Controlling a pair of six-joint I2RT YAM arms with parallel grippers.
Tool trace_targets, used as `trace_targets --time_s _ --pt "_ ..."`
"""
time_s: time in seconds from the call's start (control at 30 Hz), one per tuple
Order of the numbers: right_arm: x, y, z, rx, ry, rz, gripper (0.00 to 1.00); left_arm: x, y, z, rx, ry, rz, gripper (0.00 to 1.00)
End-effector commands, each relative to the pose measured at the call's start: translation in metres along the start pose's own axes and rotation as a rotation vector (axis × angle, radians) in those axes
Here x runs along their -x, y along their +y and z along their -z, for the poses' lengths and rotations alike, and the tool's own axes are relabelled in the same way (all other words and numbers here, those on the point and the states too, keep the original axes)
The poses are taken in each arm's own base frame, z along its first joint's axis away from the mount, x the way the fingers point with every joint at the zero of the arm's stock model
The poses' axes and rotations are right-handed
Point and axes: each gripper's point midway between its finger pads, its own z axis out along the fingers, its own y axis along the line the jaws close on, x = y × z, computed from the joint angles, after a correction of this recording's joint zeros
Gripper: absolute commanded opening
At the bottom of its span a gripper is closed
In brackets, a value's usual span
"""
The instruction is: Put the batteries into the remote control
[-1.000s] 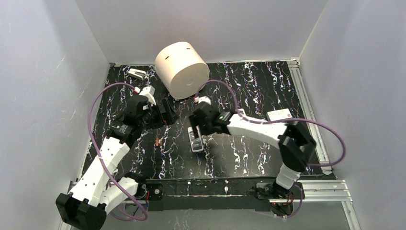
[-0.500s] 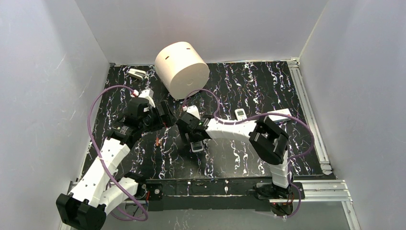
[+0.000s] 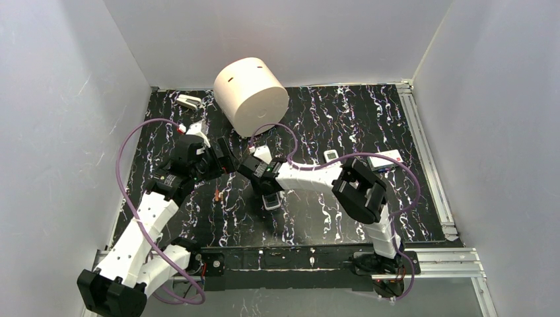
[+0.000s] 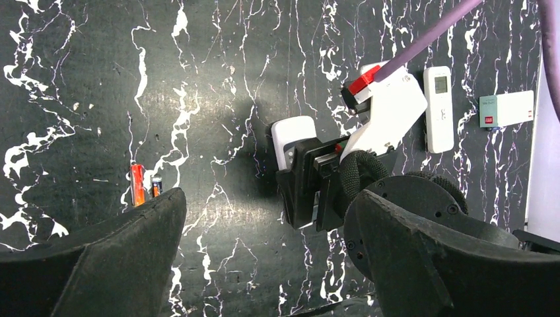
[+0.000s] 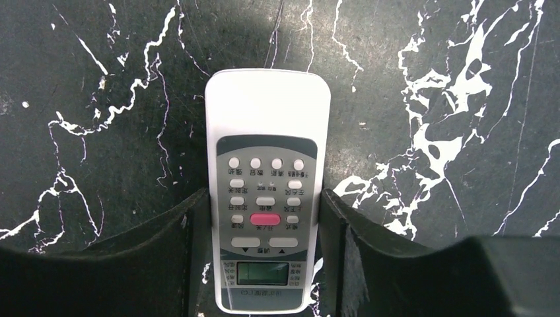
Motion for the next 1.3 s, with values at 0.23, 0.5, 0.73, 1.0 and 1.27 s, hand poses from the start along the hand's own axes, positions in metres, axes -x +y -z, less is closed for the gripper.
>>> trace_targets --time_s 0.23,0.5,0.73,1.0,1.27 --pt "0.082 0.005 0.076 0.319 -0.305 -0.266 0.54 -0.002 -0.041 0.017 -0.252 -0.023 -0.006 0.99" --pt "0.147 -0.014 0.176 0.870 -0.529 -0.544 0.56 -0.011 -0.103 0.040 -0.621 0.074 -0.010 0.98" --pt "0.170 -0.016 0.266 1.203 -0.685 -0.585 0.57 -0.002 -0.145 0.070 -0.891 0.099 0.038 0.98" --pt "0.172 -0.011 0.323 1.494 -0.728 -0.604 0.57 0.000 -0.159 0.080 -0.953 0.189 0.095 0.97" --pt "0.170 -0.010 0.334 1.555 -0.732 -0.593 0.57 0.033 -0.184 0.122 -1.131 0.112 0.226 0.82"
